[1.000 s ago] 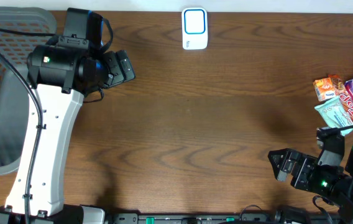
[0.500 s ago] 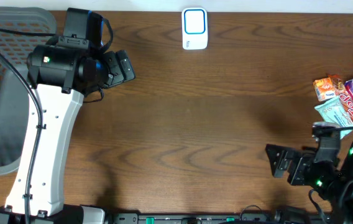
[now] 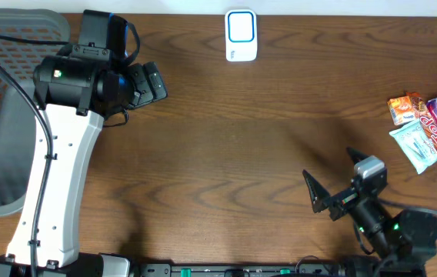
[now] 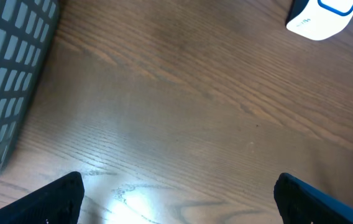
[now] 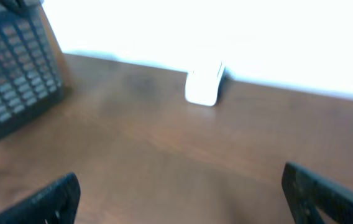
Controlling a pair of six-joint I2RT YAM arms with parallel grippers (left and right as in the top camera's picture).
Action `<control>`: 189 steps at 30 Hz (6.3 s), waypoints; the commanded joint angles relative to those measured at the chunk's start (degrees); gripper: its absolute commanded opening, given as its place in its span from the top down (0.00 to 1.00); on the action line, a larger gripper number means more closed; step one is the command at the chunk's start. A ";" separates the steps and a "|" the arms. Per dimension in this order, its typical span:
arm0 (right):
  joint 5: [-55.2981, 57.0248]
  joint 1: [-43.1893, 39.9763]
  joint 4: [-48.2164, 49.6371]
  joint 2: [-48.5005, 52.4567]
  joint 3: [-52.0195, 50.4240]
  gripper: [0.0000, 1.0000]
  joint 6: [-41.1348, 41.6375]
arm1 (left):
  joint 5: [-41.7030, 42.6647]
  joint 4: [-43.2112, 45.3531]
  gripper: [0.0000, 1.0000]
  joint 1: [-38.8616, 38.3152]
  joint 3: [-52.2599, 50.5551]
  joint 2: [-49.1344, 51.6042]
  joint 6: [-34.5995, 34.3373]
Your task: Scan the item barcode
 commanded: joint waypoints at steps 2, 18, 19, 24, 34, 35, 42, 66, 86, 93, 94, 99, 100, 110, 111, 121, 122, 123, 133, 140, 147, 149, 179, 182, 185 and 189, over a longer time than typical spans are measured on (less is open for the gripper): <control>2.93 1.05 5.84 -6.05 -7.13 0.01 -0.42 | -0.92 -0.04 0.02 0.20 0.13 0.44 0.35; 14.49 1.38 20.81 -13.68 -24.48 0.01 2.73 | -0.92 -0.04 0.02 0.20 0.13 0.42 0.35; 15.65 1.57 20.92 -13.68 -24.48 0.01 2.73 | -0.92 -0.07 0.02 0.20 0.13 0.42 0.35; 22.14 1.92 17.57 -13.68 -24.48 0.01 2.97 | -0.92 -0.04 0.02 0.20 0.13 0.42 0.35; 22.60 1.92 17.59 -13.68 -24.48 0.01 2.54 | -0.92 -0.04 0.02 0.20 0.13 0.42 0.35; 22.60 1.92 17.59 -13.68 -24.48 0.01 2.54 | -0.92 -0.04 0.02 0.20 0.13 0.42 0.35; 26.08 1.92 17.40 -13.68 -24.46 0.01 3.98 | -0.92 -0.04 0.02 0.20 0.13 0.42 0.35; 26.21 2.08 17.46 -13.68 -24.41 0.01 4.87 | -0.92 -0.04 0.02 0.20 0.13 0.42 0.35; 26.23 2.08 17.46 -13.66 -24.41 0.01 4.90 | -0.68 -6.69 0.02 -0.61 -2.27 -2.62 2.54; 26.23 2.08 17.46 -13.66 -24.41 0.01 4.90 | -0.52 3.02 0.02 -3.85 -20.61 -11.41 10.69; 26.21 2.08 17.46 -13.66 -24.41 0.01 4.90 | 0.04 5.88 0.02 -4.02 -24.59 -13.38 12.33; 26.23 2.08 17.46 -13.66 -24.41 0.01 4.90 | 4.33 20.96 0.02 -4.04 -41.88 -23.28 15.78; 26.23 2.08 17.46 -13.66 -24.41 0.01 4.90 | 4.35 23.98 0.02 -4.04 -44.87 -25.59 15.78; 26.21 2.08 17.46 -13.66 -24.41 0.01 4.90 | 3.02 29.44 0.02 -3.54 -60.28 -48.35 15.72; 26.21 2.08 17.46 -13.66 -24.41 0.01 4.90 | 2.99 29.33 0.02 -3.45 -61.37 -50.60 15.15; 26.21 2.08 17.46 -13.66 -24.41 0.01 4.87 | 5.51 39.65 0.02 -3.45 -79.45 -75.45 15.82; 26.21 2.08 17.49 -13.66 -24.41 0.01 4.90 | 5.90 42.34 0.02 -3.34 -81.99 -77.75 15.82; 26.21 2.08 17.46 -13.66 -24.41 0.01 4.90 | 6.12 44.26 0.02 -3.13 -83.93 -79.60 15.78; 26.21 2.08 17.49 -13.66 -24.41 0.01 4.90 | 7.74 61.57 0.02 2.36 -95.56 -88.80 15.80; 26.23 2.08 17.46 -13.66 -24.41 0.01 4.90 | 9.42 72.32 0.02 4.37 -101.68 -89.20 16.31; 26.23 2.08 17.46 -13.66 -24.41 0.01 4.87 | 9.07 71.06 0.02 6.08 -102.62 -89.20 19.47; 26.21 2.08 17.46 -13.66 -24.41 0.01 4.87 | 9.03 69.75 0.02 7.43 -102.62 -89.20 19.45; 26.23 2.08 17.46 -13.66 -24.41 0.01 4.87 | 7.28 69.88 0.02 8.59 -102.62 -89.02 21.35; 26.23 2.08 17.46 -13.66 -24.41 0.01 4.87 | 7.28 69.88 0.02 8.59 -102.62 -89.02 21.35; 26.21 2.08 17.46 -13.66 -24.41 0.01 4.87 | 7.28 69.88 0.02 8.59 -102.62 -89.02 21.35; 26.23 2.08 17.46 -13.66 -24.41 0.01 4.90 | 7.28 69.88 0.02 8.59 -102.62 -89.02 21.35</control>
